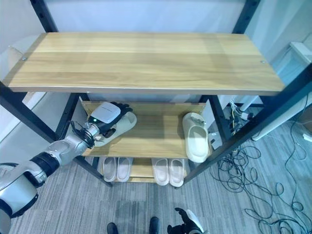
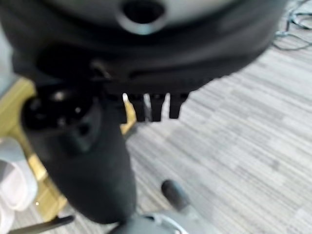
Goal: Arrange the slippers neatly on the shoe rack.
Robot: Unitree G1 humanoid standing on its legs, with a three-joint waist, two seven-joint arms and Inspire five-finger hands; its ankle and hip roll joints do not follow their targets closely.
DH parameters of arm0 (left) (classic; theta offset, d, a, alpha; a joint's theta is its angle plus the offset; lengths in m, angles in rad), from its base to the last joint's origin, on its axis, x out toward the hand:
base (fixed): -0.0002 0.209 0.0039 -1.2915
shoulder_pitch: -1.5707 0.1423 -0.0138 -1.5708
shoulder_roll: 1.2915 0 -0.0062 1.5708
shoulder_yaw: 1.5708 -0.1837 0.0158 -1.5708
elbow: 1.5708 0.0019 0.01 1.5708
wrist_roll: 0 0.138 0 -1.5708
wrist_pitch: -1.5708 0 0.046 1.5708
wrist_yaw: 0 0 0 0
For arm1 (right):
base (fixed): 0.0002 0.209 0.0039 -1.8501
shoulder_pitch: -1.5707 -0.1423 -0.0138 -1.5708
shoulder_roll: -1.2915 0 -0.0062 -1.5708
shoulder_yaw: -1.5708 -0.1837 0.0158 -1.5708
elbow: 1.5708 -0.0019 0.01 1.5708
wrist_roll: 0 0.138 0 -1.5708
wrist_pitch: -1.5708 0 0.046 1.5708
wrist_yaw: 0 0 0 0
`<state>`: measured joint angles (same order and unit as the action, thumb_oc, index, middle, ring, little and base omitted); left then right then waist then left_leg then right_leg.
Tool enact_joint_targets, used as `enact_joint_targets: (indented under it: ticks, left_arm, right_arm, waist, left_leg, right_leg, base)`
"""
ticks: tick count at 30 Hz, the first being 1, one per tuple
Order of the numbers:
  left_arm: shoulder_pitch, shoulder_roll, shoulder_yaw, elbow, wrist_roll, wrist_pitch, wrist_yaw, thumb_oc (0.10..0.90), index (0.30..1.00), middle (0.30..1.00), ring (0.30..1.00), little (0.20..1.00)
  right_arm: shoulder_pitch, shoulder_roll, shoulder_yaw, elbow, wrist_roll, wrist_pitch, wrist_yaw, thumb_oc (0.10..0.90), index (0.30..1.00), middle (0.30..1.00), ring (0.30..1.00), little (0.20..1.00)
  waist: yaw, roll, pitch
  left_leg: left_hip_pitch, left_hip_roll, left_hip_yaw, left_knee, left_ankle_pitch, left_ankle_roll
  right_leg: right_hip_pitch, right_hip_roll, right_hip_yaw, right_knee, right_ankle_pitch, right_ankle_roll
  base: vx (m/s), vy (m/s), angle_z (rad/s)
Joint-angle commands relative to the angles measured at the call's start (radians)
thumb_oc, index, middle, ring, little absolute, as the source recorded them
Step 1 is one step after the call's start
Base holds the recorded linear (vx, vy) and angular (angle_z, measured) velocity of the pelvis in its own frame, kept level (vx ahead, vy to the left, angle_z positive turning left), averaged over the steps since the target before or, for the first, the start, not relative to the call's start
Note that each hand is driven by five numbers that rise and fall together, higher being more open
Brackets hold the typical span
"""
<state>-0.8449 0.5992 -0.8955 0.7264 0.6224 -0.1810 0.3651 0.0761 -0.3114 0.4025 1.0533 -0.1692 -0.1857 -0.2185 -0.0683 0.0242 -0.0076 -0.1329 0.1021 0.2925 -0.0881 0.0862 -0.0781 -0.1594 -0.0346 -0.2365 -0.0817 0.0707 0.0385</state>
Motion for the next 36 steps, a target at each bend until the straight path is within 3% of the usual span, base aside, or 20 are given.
enact_joint_targets:
  ticks: [1, 3, 4, 13, 22, 36]
  left_arm:
    - [-0.227, -0.023, 0.08, 0.099, 0.016, 0.007, 0.064, 0.8, 0.9, 0.9, 0.9, 0.9]
    - [-0.23, -0.024, 0.076, 0.101, 0.023, 0.008, 0.063, 0.8, 0.9, 0.9, 0.9, 0.9]
    - [-0.243, -0.026, 0.061, 0.11, 0.04, 0.009, 0.058, 0.4, 0.3, 0.3, 0.3, 0.3]
    - [-0.257, -0.035, 0.07, 0.121, -0.01, -0.002, 0.041, 0.4, 0.3, 0.3, 0.3, 0.3]
    - [-0.192, -0.063, 0.139, 0.093, -0.102, -0.006, 0.032, 0.4, 0.3, 0.3, 0.3, 0.3]
    - [-0.142, -0.21, 0.243, -0.062, -0.238, -0.027, 0.093, 0.4, 0.3, 0.3, 0.3, 0.3]
  right_arm:
    - [0.036, -0.033, 0.006, -0.026, 0.024, -0.027, 0.007, 0.8, 0.9, 0.9, 0.9, 0.9]
    - [0.037, -0.033, 0.005, -0.026, 0.025, -0.027, 0.007, 0.8, 0.9, 0.9, 0.9, 0.9]
    - [0.035, -0.034, 0.008, -0.025, 0.024, -0.03, 0.008, 0.8, 0.9, 0.9, 0.9, 0.9]
    - [0.04, -0.033, 0.001, -0.038, 0.039, -0.026, 0.015, 0.8, 0.9, 0.9, 0.9, 0.9]
    - [0.056, -0.029, -0.018, -0.046, 0.047, -0.015, 0.012, 0.8, 0.9, 0.9, 0.9, 0.9]
    - [0.056, -0.033, -0.034, -0.052, 0.048, 0.0, -0.003, 0.8, 0.9, 0.9, 0.9, 0.9]
  waist:
    - [-0.01, 0.002, 0.007]
    - [-0.011, 0.003, 0.007]
    - [-0.012, 0.005, 0.005]
    - [-0.022, 0.014, 0.003]
    - [-0.024, 0.027, 0.011]
    - [-0.043, 0.069, 0.034]
  left_leg:
    - [-0.059, 0.007, 0.02, 0.001, 0.029, -0.052]
    - [-0.057, 0.006, 0.019, 0.001, 0.028, -0.052]
    - [-0.055, 0.005, 0.018, 0.001, 0.026, -0.052]
    - [-0.056, 0.004, 0.016, 0.001, 0.026, -0.054]
    - [-0.034, 0.002, 0.027, 0.001, 0.022, -0.055]
    - [0.005, -0.002, 0.061, 0.001, 0.012, -0.053]
  right_leg:
    - [-0.071, -0.07, -0.015, 0.013, 0.046, 0.149]
    - [-0.069, -0.07, -0.015, 0.012, 0.045, 0.149]
    - [-0.067, -0.072, -0.018, 0.012, 0.045, 0.15]
    - [-0.07, -0.074, -0.021, 0.012, 0.047, 0.15]
    - [-0.06, -0.074, -0.01, 0.015, 0.044, 0.149]
    - [-0.048, -0.071, 0.02, 0.014, 0.04, 0.147]
  base:
    - [0.0, 0.0, 0.0]
    - [0.02, -0.005, -0.03]
    - [0.0, 0.0, 0.0]
    - [0.0, 0.0, 0.0]
    - [0.0, -0.013, -0.05]
    - [0.0, -0.002, -0.06]
